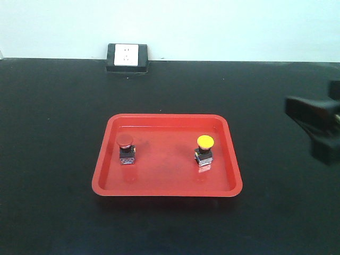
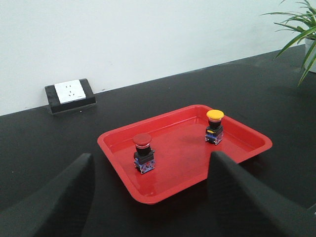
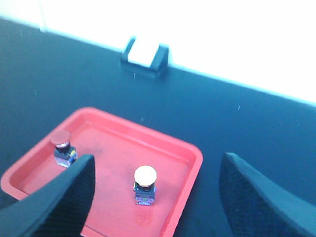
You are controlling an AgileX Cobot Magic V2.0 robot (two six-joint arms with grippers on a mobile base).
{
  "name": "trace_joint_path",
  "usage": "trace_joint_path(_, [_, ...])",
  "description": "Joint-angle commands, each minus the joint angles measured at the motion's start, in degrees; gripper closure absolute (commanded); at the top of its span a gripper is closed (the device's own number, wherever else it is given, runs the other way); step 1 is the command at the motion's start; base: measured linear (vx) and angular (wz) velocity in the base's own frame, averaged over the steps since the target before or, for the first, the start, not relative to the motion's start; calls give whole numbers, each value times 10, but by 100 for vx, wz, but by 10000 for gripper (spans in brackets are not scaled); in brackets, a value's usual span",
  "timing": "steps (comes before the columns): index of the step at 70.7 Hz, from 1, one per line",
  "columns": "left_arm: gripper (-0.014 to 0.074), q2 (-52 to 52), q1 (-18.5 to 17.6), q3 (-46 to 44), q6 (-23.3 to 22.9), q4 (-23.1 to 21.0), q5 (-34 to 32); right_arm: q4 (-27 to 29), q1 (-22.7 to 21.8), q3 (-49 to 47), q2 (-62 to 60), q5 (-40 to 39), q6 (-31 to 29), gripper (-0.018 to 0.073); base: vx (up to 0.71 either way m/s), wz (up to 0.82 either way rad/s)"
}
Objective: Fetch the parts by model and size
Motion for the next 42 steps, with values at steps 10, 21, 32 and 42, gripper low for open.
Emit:
trace_joint_path(10, [137,5,-4,-14,-3,-7,-42,-1,-1,114,-182,-67,-4,49,0,0])
trace_joint_path(21, [137,5,-4,-14,-3,-7,-42,1,-1,202,-307,-79,-4,49,0,0])
trace_joint_path(32, [137,5,-4,-14,-3,-7,-42,-1,-1,270,-404,-122,-4,49,0,0])
trace_joint_path(42, [143,5,-4,-13,-3,-7,-42,-2,-1,306,-426,-159,-4,49,0,0])
